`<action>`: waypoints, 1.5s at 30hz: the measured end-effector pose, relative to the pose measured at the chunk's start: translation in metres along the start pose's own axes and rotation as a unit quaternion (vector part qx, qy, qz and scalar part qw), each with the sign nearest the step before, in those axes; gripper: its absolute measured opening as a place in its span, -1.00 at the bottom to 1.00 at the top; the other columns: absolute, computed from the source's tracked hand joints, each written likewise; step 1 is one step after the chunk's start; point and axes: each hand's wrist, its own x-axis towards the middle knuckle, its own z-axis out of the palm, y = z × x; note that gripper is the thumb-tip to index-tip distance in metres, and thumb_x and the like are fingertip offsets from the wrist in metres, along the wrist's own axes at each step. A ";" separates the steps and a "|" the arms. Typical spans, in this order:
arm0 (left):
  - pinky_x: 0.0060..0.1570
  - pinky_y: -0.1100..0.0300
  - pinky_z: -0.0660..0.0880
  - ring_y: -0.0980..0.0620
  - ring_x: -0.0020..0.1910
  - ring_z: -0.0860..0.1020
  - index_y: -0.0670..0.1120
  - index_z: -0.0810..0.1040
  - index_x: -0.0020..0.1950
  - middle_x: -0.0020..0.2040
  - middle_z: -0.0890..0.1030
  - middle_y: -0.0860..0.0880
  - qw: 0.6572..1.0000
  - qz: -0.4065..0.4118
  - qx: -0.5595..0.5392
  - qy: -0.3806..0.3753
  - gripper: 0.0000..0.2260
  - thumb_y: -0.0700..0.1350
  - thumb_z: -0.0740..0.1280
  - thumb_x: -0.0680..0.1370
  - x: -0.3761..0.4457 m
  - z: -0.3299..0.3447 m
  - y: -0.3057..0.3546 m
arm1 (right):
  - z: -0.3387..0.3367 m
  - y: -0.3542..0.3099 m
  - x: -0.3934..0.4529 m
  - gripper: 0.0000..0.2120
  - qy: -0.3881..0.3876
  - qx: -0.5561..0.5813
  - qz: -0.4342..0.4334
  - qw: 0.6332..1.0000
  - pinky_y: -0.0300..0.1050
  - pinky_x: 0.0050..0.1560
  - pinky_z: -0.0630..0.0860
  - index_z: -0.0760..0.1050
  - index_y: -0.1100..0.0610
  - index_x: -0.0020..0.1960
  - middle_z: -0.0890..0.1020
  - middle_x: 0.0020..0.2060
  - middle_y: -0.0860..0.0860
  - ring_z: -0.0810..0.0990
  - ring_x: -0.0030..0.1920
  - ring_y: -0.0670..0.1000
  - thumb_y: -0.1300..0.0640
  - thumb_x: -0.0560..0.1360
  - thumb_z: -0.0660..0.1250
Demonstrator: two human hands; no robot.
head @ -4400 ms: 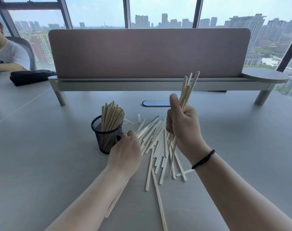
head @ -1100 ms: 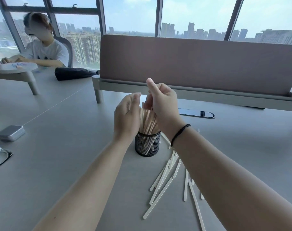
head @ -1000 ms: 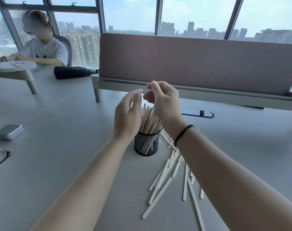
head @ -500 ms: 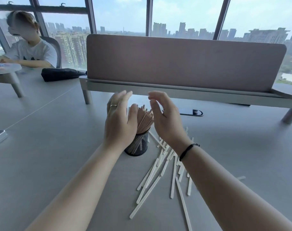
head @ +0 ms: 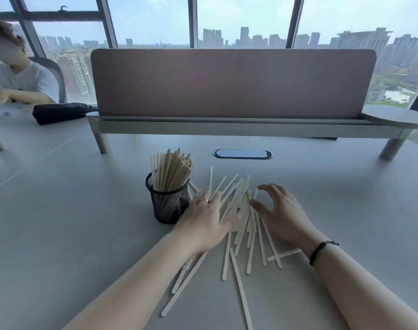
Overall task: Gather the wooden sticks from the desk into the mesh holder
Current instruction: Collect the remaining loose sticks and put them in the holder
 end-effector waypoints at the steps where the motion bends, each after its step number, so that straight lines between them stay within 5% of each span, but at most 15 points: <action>1: 0.57 -0.11 -0.08 -0.15 0.61 -0.17 -0.06 -0.10 0.64 0.64 -0.16 -0.13 1.000 -0.027 0.011 -0.011 -0.13 0.48 -0.04 0.52 0.008 0.006 0.002 | 0.002 -0.003 -0.001 -0.46 -0.001 -0.014 -0.012 1.000 -0.01 0.43 0.23 0.37 -0.06 0.43 0.42 0.42 0.01 0.35 0.44 0.08 -0.30 0.55 0.20; 5: 0.51 -0.23 -0.18 -0.33 0.57 -0.24 -0.11 -0.20 0.63 0.61 -0.25 -0.24 0.995 -0.085 0.046 -0.002 0.01 0.57 -0.19 0.41 0.032 0.013 0.012 | 0.012 -0.007 -0.003 -0.58 0.008 -0.049 -0.064 0.997 0.02 0.44 0.22 0.39 -0.04 0.41 0.46 0.36 -0.01 0.34 0.44 0.05 -0.19 0.64 0.08; 15: 0.51 -0.22 -0.16 -0.34 0.58 -0.17 -0.23 -0.13 0.62 0.60 -0.16 -0.34 0.982 -0.185 0.016 0.022 0.01 0.53 -0.16 0.46 0.061 0.005 0.006 | 0.016 -0.003 0.007 -0.45 -0.002 -0.035 -0.057 0.998 -0.01 0.49 0.14 0.35 -0.05 0.43 0.43 0.41 -0.02 0.31 0.47 -0.02 -0.33 0.60 0.01; 20: 0.55 -0.04 -0.07 -0.15 0.62 -0.08 -0.25 -0.05 0.62 0.63 -0.05 -0.23 0.994 -0.101 0.041 0.006 -0.01 0.51 -0.11 0.49 0.056 0.013 0.007 | 0.015 -0.003 0.010 -0.47 -0.005 -0.020 -0.050 0.999 -0.03 0.50 0.12 0.34 -0.05 0.44 0.42 0.43 -0.04 0.29 0.48 -0.04 -0.31 0.61 0.02; 28: 0.50 0.13 0.21 0.10 0.52 0.27 -0.04 0.36 0.54 0.53 0.35 0.07 0.994 0.076 -0.074 0.028 -0.38 0.23 0.32 0.55 0.044 0.014 0.005 | 0.011 -0.007 0.008 -0.49 -0.012 0.013 -0.016 1.000 -0.03 0.52 0.10 0.31 -0.08 0.46 0.39 0.46 -0.05 0.29 0.48 -0.04 -0.28 0.59 0.11; 33: 0.39 0.37 0.14 0.15 0.50 0.30 0.02 0.36 0.52 0.52 0.36 0.11 0.986 0.122 -0.107 0.031 -0.43 0.07 0.41 0.54 0.032 0.011 0.013 | 0.012 -0.004 0.009 -0.48 -0.004 0.040 0.009 0.999 -0.06 0.31 0.33 0.35 -0.10 0.42 0.42 0.38 0.00 0.42 0.37 0.08 -0.32 0.56 0.15; 36: 0.44 0.28 0.19 0.19 0.50 0.28 0.11 0.32 0.54 0.54 0.29 0.17 0.983 0.114 -0.145 0.018 -0.39 0.18 0.40 0.53 0.021 0.006 0.011 | 0.010 -0.001 0.010 -0.55 0.037 0.078 0.027 0.996 -0.14 0.15 0.34 0.41 -0.08 0.35 0.41 0.31 -0.01 0.46 0.31 0.05 -0.27 0.55 0.22; 45: 0.57 0.04 -0.03 0.29 0.57 -0.13 0.30 -0.03 0.59 0.62 -0.03 0.25 0.986 0.106 -0.086 -0.094 -0.03 0.58 0.24 0.27 -0.019 -0.004 0.004 | 0.007 -0.001 0.011 -0.75 0.129 0.202 0.054 0.969 -0.19 0.10 0.33 0.51 -0.01 0.20 0.39 0.15 -0.11 0.49 0.20 -0.02 -0.09 0.59 0.30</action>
